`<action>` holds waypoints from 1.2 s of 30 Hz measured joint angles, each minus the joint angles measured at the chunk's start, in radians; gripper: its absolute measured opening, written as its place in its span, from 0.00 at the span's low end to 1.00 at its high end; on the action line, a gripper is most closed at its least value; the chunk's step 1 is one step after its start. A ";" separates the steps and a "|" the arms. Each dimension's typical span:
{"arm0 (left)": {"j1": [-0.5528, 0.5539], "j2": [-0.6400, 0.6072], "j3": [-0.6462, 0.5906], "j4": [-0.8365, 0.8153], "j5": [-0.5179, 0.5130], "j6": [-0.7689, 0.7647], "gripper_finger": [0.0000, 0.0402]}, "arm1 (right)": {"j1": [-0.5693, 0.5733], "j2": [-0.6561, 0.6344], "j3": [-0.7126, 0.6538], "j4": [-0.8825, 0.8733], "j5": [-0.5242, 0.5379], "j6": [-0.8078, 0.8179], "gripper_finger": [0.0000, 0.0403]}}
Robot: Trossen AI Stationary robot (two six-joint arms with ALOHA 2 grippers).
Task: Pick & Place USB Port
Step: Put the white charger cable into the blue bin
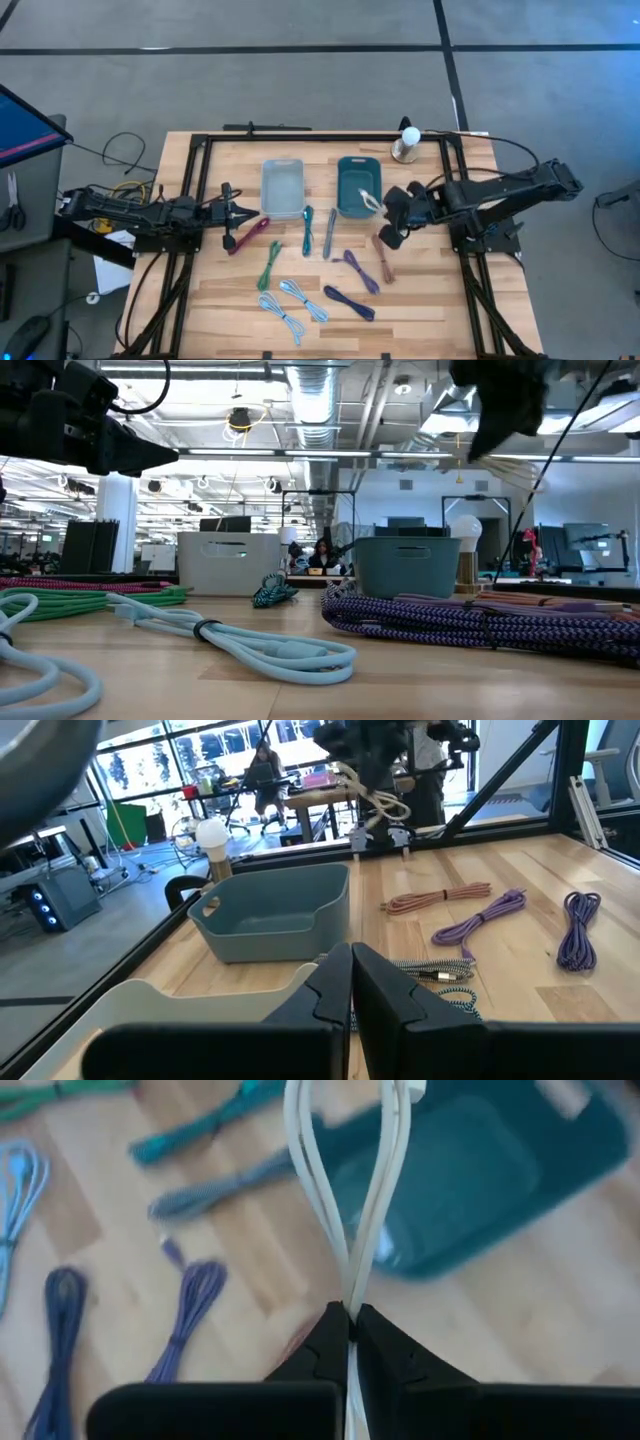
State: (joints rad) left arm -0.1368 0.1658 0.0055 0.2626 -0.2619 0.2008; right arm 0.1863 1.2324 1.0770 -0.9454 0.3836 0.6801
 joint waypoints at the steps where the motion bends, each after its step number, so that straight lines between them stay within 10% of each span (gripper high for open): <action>1: 0.000 0.000 0.000 0.000 0.000 0.000 0.03 | -0.010 0.000 0.010 0.007 0.015 -0.027 0.00; 36: 0.000 0.018 0.000 0.008 0.000 0.000 0.03 | -0.365 0.416 0.011 0.430 -0.005 -0.365 0.00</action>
State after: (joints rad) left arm -0.1368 0.1837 0.0055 0.2703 -0.2619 0.2008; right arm -0.1784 1.6479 1.0882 -0.5155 0.3786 0.3149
